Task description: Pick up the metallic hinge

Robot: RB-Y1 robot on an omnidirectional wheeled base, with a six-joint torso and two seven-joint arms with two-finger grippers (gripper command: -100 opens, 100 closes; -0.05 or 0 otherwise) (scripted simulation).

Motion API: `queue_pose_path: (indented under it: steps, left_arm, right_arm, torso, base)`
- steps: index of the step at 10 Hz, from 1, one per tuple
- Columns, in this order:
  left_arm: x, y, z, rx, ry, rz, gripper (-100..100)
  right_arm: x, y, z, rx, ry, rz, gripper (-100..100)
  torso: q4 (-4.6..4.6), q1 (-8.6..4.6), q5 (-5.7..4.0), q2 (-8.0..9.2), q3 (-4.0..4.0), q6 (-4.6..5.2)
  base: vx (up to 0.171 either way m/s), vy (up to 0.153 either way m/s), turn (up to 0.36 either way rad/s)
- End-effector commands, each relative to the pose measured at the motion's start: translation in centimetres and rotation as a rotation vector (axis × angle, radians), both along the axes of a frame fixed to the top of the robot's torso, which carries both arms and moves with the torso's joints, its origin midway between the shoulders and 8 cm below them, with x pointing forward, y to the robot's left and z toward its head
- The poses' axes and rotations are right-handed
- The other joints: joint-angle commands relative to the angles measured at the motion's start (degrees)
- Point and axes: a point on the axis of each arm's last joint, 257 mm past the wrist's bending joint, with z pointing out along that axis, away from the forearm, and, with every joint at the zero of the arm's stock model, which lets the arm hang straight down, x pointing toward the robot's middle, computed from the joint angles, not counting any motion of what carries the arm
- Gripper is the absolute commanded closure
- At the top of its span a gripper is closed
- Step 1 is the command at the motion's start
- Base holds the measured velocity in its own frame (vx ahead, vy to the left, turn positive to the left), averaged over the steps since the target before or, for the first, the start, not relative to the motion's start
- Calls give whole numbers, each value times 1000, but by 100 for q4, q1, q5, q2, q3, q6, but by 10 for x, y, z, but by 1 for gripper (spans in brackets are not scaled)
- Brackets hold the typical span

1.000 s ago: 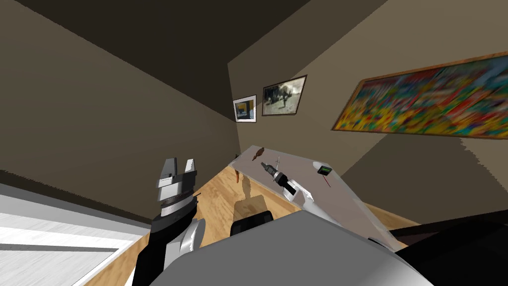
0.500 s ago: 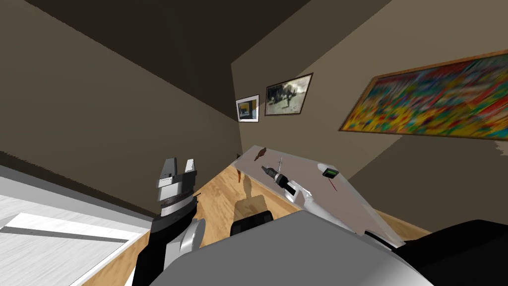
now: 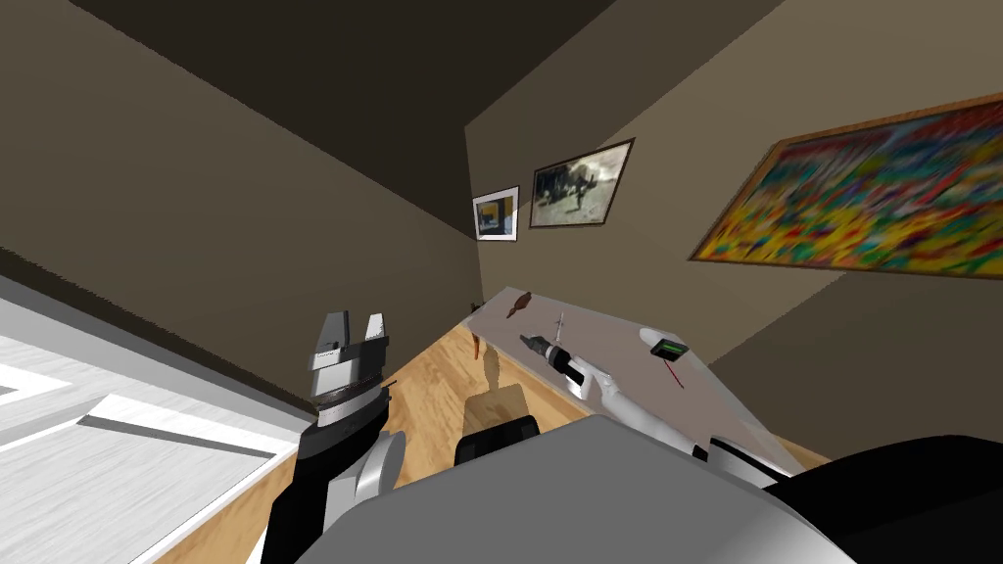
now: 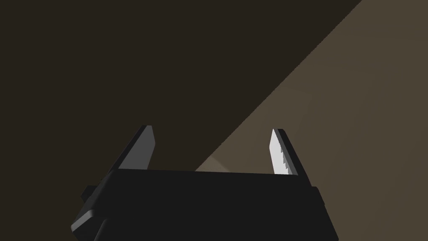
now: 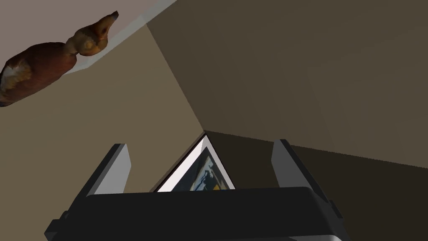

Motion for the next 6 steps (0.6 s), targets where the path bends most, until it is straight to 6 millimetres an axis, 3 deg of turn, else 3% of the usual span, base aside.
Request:
queue_pose_path:
  steps: [1, 6]
  left_arm:
    - [0, 0, 0, 0, 0, 0, 0]
    - [0, 0, 0, 0, 0, 0, 0]
  right_arm:
    - [-6, -13, -24, -79, 34, 8, -100]
    - [-29, -70, -92, -295, 156, 6, -100]
  torso:
    - [0, 0, 0, 0, 0, 0]
    - [0, -4, -1, 0, 0, 1]
  base:
    - [29, 9, 110]
    - [23, 4, 120]
